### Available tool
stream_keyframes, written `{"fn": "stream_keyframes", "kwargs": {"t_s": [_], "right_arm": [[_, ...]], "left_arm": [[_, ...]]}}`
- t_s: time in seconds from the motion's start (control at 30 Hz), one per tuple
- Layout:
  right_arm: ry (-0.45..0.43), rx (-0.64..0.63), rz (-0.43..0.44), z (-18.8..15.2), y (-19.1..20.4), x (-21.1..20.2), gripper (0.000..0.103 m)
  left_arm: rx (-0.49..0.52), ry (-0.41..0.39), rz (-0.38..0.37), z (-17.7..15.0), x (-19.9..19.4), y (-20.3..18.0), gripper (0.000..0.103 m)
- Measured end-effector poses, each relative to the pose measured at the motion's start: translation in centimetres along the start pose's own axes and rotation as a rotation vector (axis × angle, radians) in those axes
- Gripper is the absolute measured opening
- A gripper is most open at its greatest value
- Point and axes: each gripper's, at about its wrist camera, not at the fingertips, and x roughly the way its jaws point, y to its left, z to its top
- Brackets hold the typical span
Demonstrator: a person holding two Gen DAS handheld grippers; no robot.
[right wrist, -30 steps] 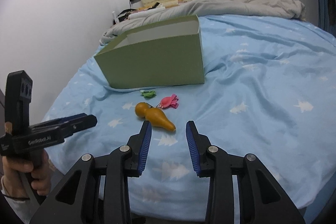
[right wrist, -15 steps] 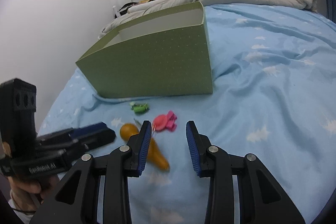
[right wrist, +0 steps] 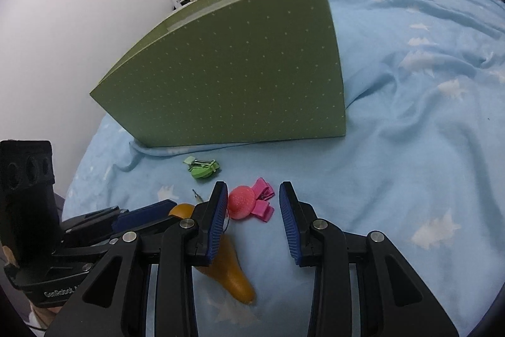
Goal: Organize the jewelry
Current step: 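Grasp the orange gourd pendant with the left tool while the right tool grasps the pink flower keychain, then carry the gourd and pink keychain into the green box and open both tools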
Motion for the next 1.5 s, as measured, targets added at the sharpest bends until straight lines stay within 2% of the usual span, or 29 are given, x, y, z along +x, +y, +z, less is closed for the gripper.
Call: {"fn": "stream_keyframes", "kwargs": {"t_s": [0.2,0.37,0.87,1.17,1.33,1.5], "right_arm": [[0.007,-0.022,-0.01,-0.1,0.6,0.0,0.023],[-0.009,-0.037,-0.041,-0.4,1.2,-0.5,0.023],[-0.102,-0.097,-0.167,-2.4,3.9,-5.9,0.023],[-0.13,-0.103,-0.192,-4.5,5.7,-8.8,0.023],[-0.168,-0.102,-0.192,-4.2,6.5,-10.3,0.023],[-0.221,-0.111,-0.179,-2.3,7.6,-11.5,0.023]], "left_arm": [[0.015,-0.009,0.019,-0.1,-0.3,-0.3,0.023],[0.029,-0.016,0.06,-0.1,-1.0,-0.5,0.023],[0.018,-0.073,0.194,-1.0,-5.2,-0.9,0.023],[-0.002,-0.097,0.248,-1.7,-7.1,-0.9,0.023],[0.007,-0.12,0.268,-1.1,-8.1,-1.4,0.023],[0.026,-0.163,0.293,0.4,-9.5,-2.1,0.023]]}}
